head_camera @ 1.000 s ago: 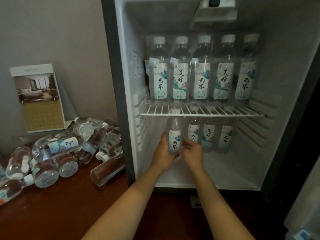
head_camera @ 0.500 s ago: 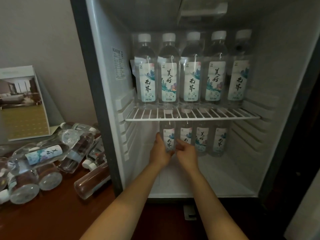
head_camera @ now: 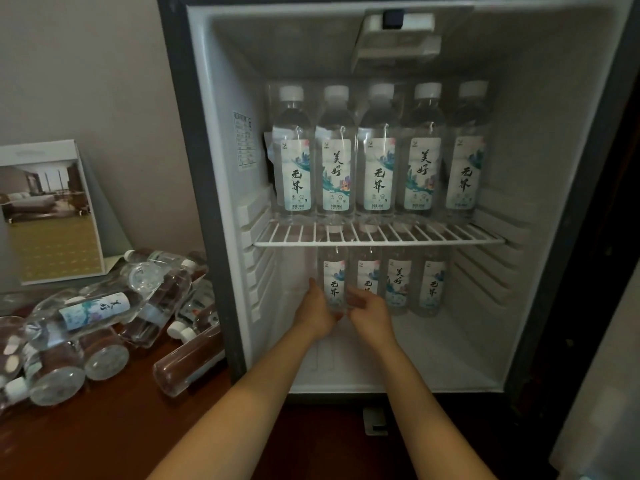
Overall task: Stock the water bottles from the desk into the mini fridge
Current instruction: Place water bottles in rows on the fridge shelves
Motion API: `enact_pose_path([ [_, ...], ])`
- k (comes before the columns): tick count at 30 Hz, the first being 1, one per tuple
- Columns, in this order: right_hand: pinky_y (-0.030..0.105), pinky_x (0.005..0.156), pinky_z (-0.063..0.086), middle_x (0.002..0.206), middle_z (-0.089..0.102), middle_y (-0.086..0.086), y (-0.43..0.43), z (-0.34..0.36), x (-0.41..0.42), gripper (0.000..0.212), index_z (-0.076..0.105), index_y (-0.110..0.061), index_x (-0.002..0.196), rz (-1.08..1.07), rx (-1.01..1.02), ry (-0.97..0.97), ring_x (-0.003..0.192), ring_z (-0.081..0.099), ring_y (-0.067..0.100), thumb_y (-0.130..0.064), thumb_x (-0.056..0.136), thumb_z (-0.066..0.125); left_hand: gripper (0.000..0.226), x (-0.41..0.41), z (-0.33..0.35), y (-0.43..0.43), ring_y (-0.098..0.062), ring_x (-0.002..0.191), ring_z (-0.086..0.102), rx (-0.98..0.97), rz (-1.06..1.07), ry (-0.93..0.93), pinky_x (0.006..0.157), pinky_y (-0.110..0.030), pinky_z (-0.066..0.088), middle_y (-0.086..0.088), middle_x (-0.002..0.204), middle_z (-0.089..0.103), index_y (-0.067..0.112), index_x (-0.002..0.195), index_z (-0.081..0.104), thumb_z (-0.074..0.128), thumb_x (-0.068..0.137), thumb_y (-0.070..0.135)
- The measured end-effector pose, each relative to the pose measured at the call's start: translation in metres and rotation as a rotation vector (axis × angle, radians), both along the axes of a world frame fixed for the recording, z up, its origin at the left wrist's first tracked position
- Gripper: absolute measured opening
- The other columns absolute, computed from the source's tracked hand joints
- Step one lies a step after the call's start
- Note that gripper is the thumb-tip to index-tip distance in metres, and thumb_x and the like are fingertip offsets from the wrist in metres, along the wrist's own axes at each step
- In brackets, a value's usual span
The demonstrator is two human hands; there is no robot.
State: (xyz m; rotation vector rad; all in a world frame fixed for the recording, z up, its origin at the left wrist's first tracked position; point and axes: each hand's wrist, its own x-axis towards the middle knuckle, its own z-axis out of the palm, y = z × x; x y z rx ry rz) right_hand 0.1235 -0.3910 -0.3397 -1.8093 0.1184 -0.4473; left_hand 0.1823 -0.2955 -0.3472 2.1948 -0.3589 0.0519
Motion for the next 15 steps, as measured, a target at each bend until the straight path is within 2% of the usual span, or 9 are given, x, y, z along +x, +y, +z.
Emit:
enact_pose_path([
  [2, 0.024, 0.093, 0.047, 0.115, 0.064, 0.017, 0.001, -0.001, -0.004, 0.040, 0.060, 0.002, 0.117, -0.023, 0.013, 0.048, 0.105, 0.059, 0.020, 0.015, 0.080, 0.049, 0.074, -0.010, 0.000, 0.005, -0.027, 0.119, 0.053, -0.005, 0.001, -0.045, 0.098, -0.038, 0.044, -0.013, 0.133, 0.051, 0.005, 0.140, 0.026, 0.069, 0.080, 0.012],
  [3, 0.034, 0.096, 0.047, 0.112, 0.065, 0.019, 0.003, -0.002, -0.007, 0.038, 0.062, 0.003, 0.113, -0.020, 0.024, 0.077, 0.105, 0.060, 0.025, 0.014, 0.080, 0.049, 0.070, -0.018, -0.001, 0.008, -0.027, 0.120, 0.052, -0.014, 0.000, -0.078, 0.099, -0.034, 0.043, -0.012, 0.133, 0.051, 0.006, 0.139, 0.029, 0.068, 0.081, 0.011],
  [4, 0.038, 0.094, 0.049, 0.107, 0.066, 0.020, 0.006, -0.003, -0.010, 0.036, 0.064, 0.002, 0.109, -0.009, 0.034, 0.102, 0.101, 0.062, 0.027, 0.014, 0.079, 0.049, 0.066, -0.028, -0.002, 0.013, -0.026, 0.120, 0.052, -0.019, 0.002, -0.114, 0.097, -0.028, 0.042, -0.011, 0.132, 0.051, 0.008, 0.138, 0.032, 0.066, 0.082, 0.011],
  [6, 0.034, 0.080, 0.054, 0.094, 0.069, 0.017, 0.014, -0.005, -0.018, 0.032, 0.065, -0.002, 0.103, 0.025, 0.064, 0.140, 0.087, 0.064, 0.024, 0.012, 0.079, 0.047, 0.062, -0.051, -0.004, 0.026, -0.023, 0.118, 0.052, -0.022, 0.028, -0.193, 0.088, -0.017, 0.036, -0.008, 0.128, 0.053, 0.012, 0.140, 0.033, 0.063, 0.085, 0.012],
  [9, 0.022, 0.060, 0.050, 0.080, 0.067, 0.011, 0.032, -0.003, -0.035, 0.027, 0.063, -0.003, 0.095, 0.109, 0.135, 0.168, 0.069, 0.065, 0.018, 0.011, 0.081, 0.045, 0.049, -0.087, -0.006, 0.053, -0.014, 0.103, 0.060, -0.065, 0.045, -0.344, 0.088, -0.022, 0.046, 0.000, 0.108, 0.062, 0.016, 0.133, 0.045, 0.061, 0.087, 0.012],
  [12, 0.021, 0.054, 0.051, 0.075, 0.067, 0.012, 0.055, 0.000, -0.053, 0.023, 0.064, -0.003, 0.088, 0.212, 0.151, 0.218, 0.060, 0.063, 0.017, 0.010, 0.082, 0.046, 0.024, -0.120, -0.009, 0.091, 0.005, 0.075, 0.061, -0.139, 0.063, -0.493, 0.069, -0.010, 0.050, 0.019, 0.076, 0.058, 0.018, 0.110, 0.062, 0.060, 0.087, 0.012],
  [13, 0.020, 0.053, 0.052, 0.072, 0.067, 0.011, 0.063, 0.000, -0.059, 0.023, 0.063, -0.004, 0.087, 0.260, 0.159, 0.243, 0.058, 0.062, 0.017, 0.010, 0.083, 0.045, 0.017, -0.128, -0.011, 0.105, 0.004, 0.071, 0.060, -0.154, 0.108, -0.540, 0.062, -0.009, 0.047, 0.019, 0.070, 0.057, 0.017, 0.103, 0.064, 0.060, 0.087, 0.011],
  [15, 0.021, 0.056, 0.053, 0.071, 0.067, 0.008, 0.080, 0.001, -0.070, 0.022, 0.063, -0.005, 0.088, 0.362, 0.140, 0.300, 0.058, 0.063, 0.015, 0.007, 0.086, 0.045, 0.012, -0.137, -0.016, 0.132, -0.006, 0.065, 0.058, -0.145, 0.230, -0.601, 0.057, -0.016, 0.043, 0.015, 0.067, 0.055, 0.014, 0.095, 0.065, 0.060, 0.087, 0.007],
])
